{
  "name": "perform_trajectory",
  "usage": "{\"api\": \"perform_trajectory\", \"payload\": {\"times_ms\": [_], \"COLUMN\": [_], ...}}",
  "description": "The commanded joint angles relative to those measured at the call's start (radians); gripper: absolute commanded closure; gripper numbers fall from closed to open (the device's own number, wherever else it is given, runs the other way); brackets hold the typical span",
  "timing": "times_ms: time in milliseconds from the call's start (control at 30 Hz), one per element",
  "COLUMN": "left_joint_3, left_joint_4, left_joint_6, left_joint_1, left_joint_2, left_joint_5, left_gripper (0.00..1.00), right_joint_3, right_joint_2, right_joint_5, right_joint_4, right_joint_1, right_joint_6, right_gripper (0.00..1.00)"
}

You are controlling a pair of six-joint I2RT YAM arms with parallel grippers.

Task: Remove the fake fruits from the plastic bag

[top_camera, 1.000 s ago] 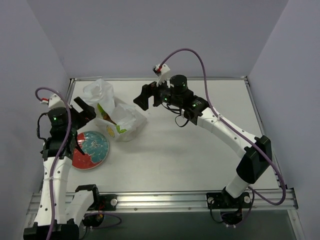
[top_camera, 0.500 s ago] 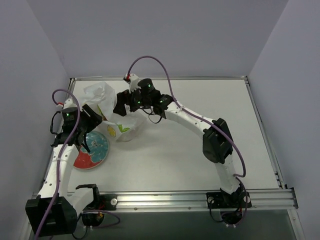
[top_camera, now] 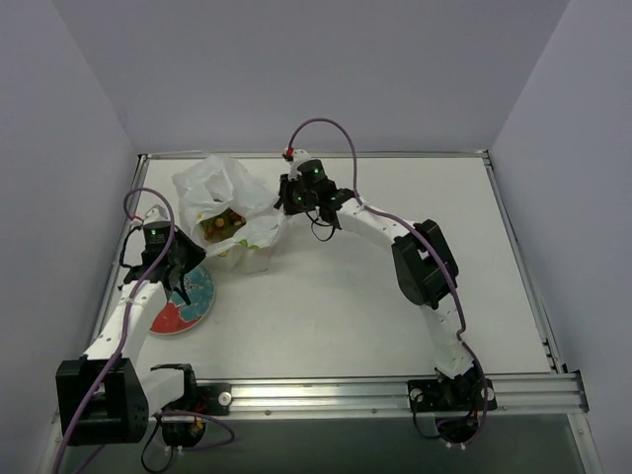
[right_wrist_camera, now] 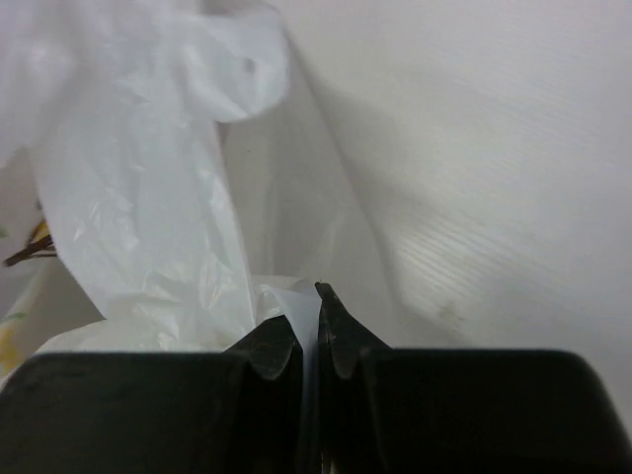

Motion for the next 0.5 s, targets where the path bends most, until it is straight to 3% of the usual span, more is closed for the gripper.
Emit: {"api": "perform_trajectory", "payload": {"times_ms": [0, 200, 400, 467], "left_joint_3": [-0.006, -0.055, -0.066, -0.049], "left_joint_4": [0.046, 0.037, 0.026, 0.015], "left_joint_6": [-0.023, -0.036, -0.04, -0.029], "left_joint_1": [-0.018, -0.088, -0.096, -0.099], "left_joint_2": [-0.024, -0.044, -0.026, -0.03], "left_joint_5": [-0.046, -0.084, -0.084, -0.074], "left_gripper": [0.97, 0.98, 0.97, 0.86], "right_joint_3": [-0.028, 0.104, 0.15, 0.149], "right_joint_2": [-0.024, 0.155, 0.229, 0.231], "right_joint_5": [0.203, 0.25, 0.221, 0.221], "right_joint_4": [0.062, -0.001, -0.007, -0.01], "right_joint_1": [-0.033, -0.067, -0.058, -0.056], "right_joint_6": [-0.04, -0.08, -0.065, -0.068], "right_gripper": [1.0, 1.0, 1.0, 1.0]}}
